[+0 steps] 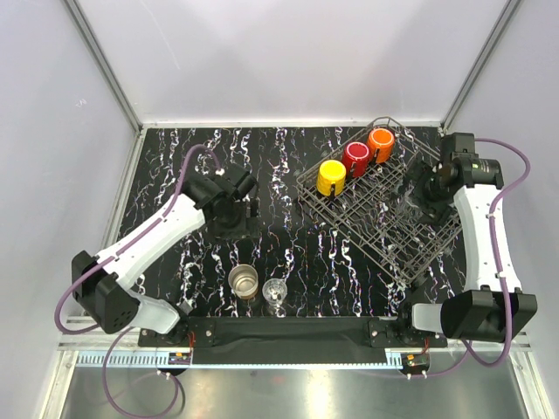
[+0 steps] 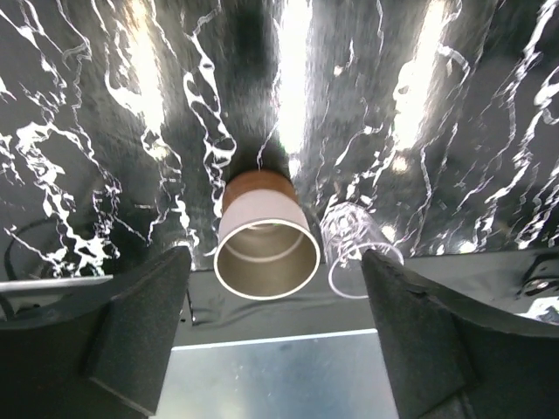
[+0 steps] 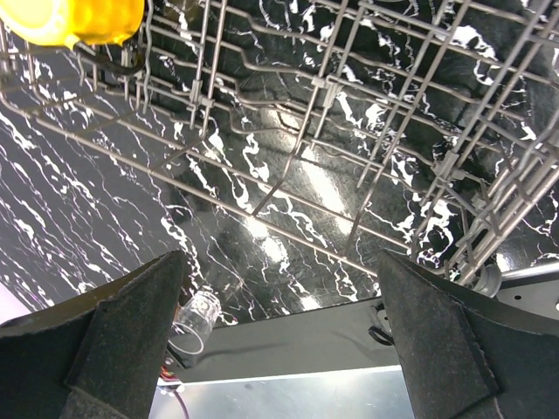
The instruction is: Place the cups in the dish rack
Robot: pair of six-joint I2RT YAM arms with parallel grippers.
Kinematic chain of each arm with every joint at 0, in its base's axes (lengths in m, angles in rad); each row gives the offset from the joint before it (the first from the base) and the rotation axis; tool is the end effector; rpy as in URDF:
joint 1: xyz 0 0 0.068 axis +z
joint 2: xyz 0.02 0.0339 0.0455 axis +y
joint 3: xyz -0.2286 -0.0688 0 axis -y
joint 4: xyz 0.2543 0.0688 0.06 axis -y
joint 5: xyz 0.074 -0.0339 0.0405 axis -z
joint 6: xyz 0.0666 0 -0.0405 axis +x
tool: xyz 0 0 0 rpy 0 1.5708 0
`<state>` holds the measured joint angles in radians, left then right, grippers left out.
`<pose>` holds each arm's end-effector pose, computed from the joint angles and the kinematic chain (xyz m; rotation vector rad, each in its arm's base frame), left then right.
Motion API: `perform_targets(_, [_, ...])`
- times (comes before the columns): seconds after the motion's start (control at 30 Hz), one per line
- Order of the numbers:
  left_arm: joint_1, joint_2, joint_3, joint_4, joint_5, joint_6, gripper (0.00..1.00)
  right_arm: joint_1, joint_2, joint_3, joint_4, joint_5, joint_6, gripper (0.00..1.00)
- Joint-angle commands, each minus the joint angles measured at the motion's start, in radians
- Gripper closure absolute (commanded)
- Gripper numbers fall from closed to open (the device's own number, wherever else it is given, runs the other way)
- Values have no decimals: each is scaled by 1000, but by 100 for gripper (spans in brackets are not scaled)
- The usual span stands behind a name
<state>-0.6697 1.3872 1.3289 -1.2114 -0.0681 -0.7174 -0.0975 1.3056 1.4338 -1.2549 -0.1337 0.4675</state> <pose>0.2202 -0.1686 0.2492 -0.0830 2.8588 -0.2024 0.2644 -0.0169 0.2997 0.7174 2.6186 0.2914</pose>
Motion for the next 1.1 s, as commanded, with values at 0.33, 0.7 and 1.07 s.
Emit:
perform_targets(0.33, [-70,-119,-233,78,-9,-33,44,61,-22,-38,23,-29,-17,0])
perform_targets(0.7, [-70,-114,-333,124,-16,-48,40,76,-28,-47,29,-44,-18,0])
perform_targets(1.07, [-70,-122,-430,182,17,-62,44,82,-45,-24,28,-144,-58,0])
